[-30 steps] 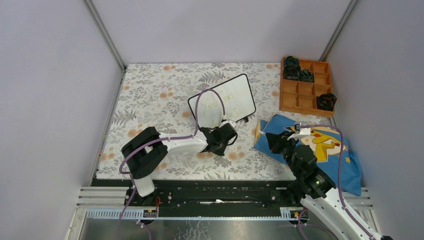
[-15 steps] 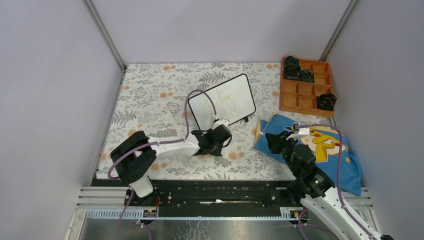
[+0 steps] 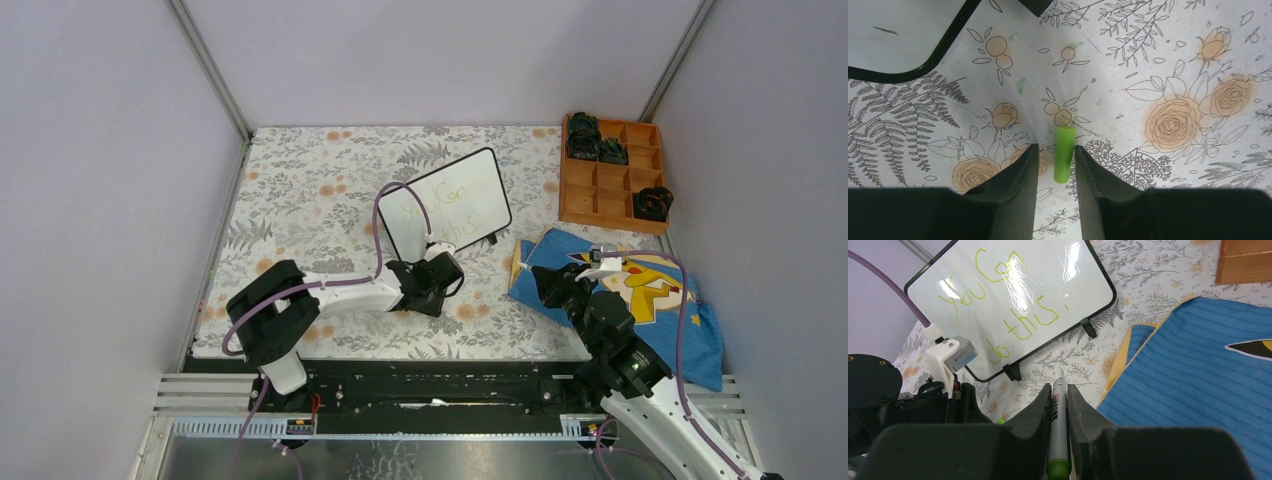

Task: Write a sentence on the whiteboard
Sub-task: Close the whiteboard marker at the center of the board.

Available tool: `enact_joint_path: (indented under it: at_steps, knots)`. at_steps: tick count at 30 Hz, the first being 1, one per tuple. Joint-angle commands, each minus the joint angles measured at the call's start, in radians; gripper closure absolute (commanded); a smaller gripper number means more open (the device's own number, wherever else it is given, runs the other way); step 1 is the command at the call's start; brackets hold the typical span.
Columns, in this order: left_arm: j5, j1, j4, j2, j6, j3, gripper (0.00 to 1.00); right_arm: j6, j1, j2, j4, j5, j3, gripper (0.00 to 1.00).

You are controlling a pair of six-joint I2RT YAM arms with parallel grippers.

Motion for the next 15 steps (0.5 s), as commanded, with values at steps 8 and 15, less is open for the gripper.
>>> enact_joint_path:
  at_steps: [8,15]
  knots:
    - [0.024,0.004,-0.143,0.085,0.119,0.150,0.54,0.007,0.005,-0.018,0.017,0.034,0.019,1.00]
    - [0.057,0.004,-0.171,0.115,0.161,0.172,0.54,0.004,0.005,-0.027,0.012,0.041,0.018,1.00]
